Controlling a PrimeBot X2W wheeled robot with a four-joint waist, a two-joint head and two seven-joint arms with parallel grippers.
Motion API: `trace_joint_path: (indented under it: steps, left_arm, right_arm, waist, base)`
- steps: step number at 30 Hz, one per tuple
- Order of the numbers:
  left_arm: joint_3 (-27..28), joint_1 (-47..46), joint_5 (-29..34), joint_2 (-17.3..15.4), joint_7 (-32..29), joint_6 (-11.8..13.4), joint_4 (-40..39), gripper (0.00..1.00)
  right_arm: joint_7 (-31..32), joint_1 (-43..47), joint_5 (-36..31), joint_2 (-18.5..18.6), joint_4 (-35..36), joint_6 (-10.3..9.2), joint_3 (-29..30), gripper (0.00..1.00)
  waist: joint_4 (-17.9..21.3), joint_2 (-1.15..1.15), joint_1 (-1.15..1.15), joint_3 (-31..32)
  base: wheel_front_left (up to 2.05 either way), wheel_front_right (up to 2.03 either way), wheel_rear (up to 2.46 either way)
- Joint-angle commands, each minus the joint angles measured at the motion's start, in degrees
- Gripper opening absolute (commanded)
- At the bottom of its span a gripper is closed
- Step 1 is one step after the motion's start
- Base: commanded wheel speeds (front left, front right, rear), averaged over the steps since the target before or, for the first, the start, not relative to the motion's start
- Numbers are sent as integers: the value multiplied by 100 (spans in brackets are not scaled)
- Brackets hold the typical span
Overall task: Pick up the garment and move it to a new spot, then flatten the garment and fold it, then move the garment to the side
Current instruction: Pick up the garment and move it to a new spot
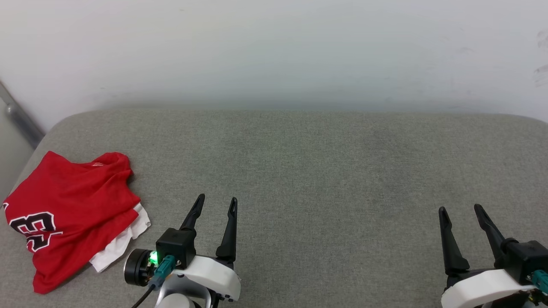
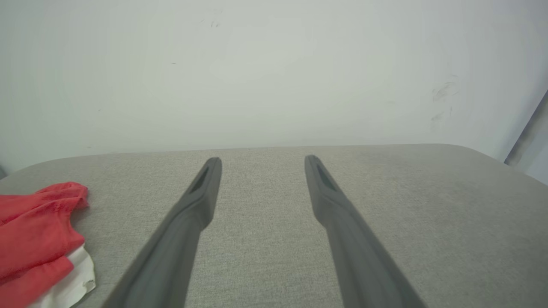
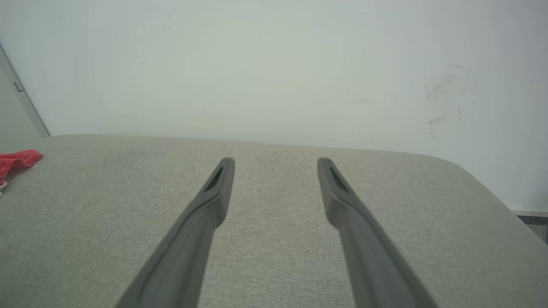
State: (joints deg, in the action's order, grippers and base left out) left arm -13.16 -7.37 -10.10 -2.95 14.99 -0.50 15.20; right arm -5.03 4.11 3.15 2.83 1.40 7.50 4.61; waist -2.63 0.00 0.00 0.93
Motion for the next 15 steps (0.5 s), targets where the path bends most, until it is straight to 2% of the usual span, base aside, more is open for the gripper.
trace_joint_path:
  steps: [1, 9, 15]
  left_arm:
    - [6, -70, -21, 5, 29, 4, 15, 100]
    - [61, -82, -39, 5, 29, 60, 61, 100]
    - [243, -145, -69, 7, 24, 97, 18, 100]
  right_arm:
    - [-34, -9, 27, 9, -15, -2, 5, 100]
    - [-79, -69, 38, 8, -13, -2, -18, 100]
    - [-124, -85, 130, 7, 81, -2, -157, 100]
  waist:
    - [-2, 0, 0, 2]
    - [-159, 0, 0, -4]
    - [-638, 0, 0, -67]
  base:
    - [0, 0, 0]
    - [0, 0, 0]
    - [0, 0, 0]
